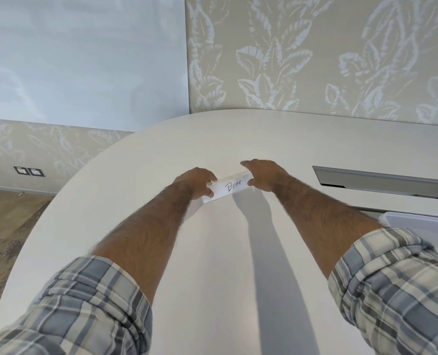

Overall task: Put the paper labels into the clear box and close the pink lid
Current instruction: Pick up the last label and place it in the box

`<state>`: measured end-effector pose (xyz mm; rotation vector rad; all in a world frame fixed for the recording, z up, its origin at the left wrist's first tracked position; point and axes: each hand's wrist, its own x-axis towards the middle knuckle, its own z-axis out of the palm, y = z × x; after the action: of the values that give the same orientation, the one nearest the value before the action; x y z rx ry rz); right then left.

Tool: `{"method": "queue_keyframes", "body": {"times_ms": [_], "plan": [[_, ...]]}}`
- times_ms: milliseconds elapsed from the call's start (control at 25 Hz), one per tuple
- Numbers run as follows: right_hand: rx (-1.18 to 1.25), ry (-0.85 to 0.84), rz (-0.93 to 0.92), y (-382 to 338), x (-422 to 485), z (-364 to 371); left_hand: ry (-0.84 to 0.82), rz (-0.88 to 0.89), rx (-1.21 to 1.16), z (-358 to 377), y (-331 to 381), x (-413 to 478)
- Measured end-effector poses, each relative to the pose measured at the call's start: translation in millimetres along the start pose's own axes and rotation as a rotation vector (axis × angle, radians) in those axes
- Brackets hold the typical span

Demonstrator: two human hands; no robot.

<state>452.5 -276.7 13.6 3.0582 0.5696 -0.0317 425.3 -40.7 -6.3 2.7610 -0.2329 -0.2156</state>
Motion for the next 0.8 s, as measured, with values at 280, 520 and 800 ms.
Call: {"method": "queue_keyframes", "body": {"times_ms": [280, 520, 800], "plan": [[0.130, -0.058, 0.039, -8.4, -2.0, 14.9, -0.022, 0.041, 0.055, -1.3, -8.0, -4.9], [0.151, -0.066, 0.020, -8.5, -7.5, 14.1, 0.033, -0.001, 0.047, 9.9, -6.0, -11.7], [0.130, -0.033, 0.034, -7.8, -35.1, 6.5, 0.020, 0.021, 0.097, 0.9, 10.3, -32.2]]}}
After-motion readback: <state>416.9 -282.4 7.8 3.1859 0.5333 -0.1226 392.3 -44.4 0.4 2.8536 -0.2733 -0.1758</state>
